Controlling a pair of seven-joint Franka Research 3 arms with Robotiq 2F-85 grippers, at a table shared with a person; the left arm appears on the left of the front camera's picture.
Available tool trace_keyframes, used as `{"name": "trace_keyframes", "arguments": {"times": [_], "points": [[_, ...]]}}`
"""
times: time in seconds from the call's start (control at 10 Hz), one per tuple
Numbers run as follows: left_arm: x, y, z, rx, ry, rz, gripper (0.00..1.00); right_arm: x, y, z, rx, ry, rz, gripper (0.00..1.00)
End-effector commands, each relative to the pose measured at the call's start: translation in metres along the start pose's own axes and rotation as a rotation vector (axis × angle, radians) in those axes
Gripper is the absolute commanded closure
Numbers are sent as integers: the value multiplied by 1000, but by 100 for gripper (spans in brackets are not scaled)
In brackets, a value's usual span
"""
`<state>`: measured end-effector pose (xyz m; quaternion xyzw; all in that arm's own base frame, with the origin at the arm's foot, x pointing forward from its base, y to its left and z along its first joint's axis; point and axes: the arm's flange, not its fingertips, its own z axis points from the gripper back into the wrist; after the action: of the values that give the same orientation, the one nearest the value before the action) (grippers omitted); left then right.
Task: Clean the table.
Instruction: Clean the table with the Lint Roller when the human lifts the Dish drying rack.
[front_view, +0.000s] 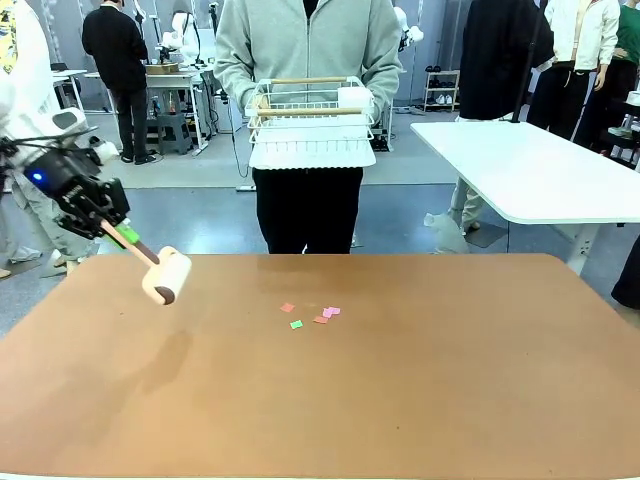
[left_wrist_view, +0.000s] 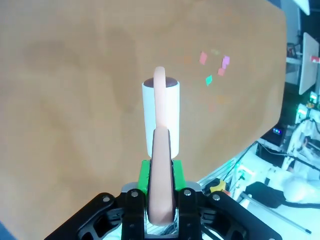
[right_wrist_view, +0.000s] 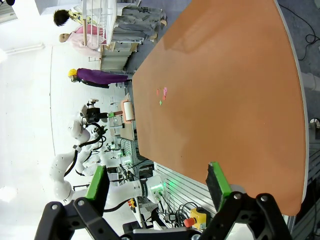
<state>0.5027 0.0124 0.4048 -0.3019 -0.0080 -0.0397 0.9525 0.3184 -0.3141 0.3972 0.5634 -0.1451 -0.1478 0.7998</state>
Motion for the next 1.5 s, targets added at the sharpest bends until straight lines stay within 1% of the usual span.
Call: {"name": "trace_keyframes", "arguments": {"times": [0.0, 0.1, 0.2, 0.3, 0.5, 0.6, 0.7, 0.8, 0.9, 1.0, 1.1, 1.4], "points": [[12, -5, -22, -31, -17, -64, 79, -1, 5, 2, -11, 0, -15, 0], [17, -11, -37, -45, 6, -80, 79, -1, 5, 2, -11, 0, -15, 0], [21, -16, -49, -71, 2, -91, 79, -1, 5, 2, -11, 0, -15, 0], [23, -18, -59, -74, -30, -85, 79, -1, 5, 2, -11, 0, -15, 0], [25, -23, -80, -86, -60, -95, 79, -1, 5, 2, -11, 0, -15, 0], [28, -25, -89, -95, -50, -96, 79, -1, 5, 2, -11, 0, -15, 0], [29, -26, -95, -111, -39, -90, 79, -1, 5, 2, -11, 0, -15, 0], [31, -27, -94, -146, -24, -62, 79, -1, 5, 2, -11, 0, -15, 0], [30, -28, -93, -154, -9, -36, 79, -1, 5, 2, -11, 0, -15, 0], [29, -27, -81, -137, -28, -20, 79, -1, 5, 2, -11, 0, -15, 0], [26, -27, -98, -112, -9, -49, 79, -1, 5, 2, -11, 0, -15, 0], [26, -27, -98, -112, -9, -49, 79, -1, 5, 2, -11, 0, -15, 0]]}}
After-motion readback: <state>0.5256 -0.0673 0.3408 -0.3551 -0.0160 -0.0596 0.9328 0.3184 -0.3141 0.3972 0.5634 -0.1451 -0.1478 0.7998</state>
